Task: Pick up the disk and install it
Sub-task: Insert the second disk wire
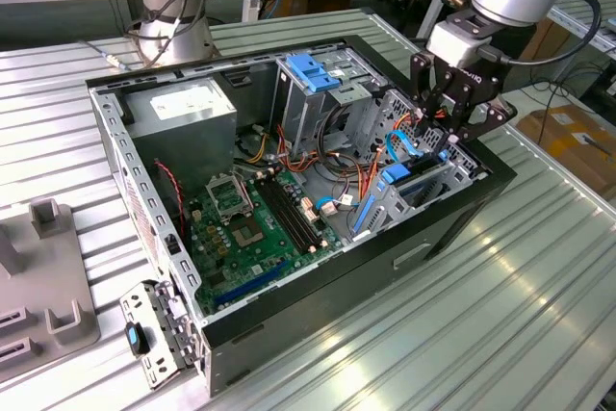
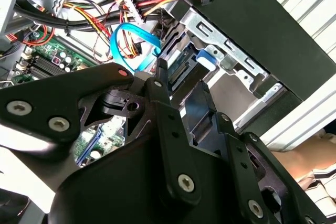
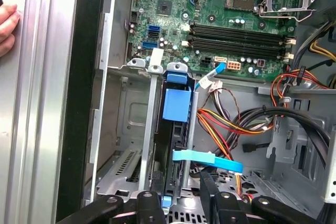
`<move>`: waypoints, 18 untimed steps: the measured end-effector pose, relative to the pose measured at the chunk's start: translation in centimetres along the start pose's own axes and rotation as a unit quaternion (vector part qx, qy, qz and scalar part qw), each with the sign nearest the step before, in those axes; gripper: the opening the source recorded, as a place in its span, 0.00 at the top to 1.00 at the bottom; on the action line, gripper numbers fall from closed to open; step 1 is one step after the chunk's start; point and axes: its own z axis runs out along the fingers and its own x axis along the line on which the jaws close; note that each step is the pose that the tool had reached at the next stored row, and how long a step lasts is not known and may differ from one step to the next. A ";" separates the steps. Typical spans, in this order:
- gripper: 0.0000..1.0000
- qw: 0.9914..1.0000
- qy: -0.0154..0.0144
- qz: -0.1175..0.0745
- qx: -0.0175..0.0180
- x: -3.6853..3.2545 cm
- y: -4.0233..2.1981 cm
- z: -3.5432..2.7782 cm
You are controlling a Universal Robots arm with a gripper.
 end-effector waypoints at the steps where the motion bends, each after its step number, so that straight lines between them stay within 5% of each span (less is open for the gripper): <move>1: 0.58 1.000 0.000 0.000 0.000 -0.05 -0.10 0.00; 18: 0.58 1.000 0.000 0.000 0.000 -0.60 -1.81 0.03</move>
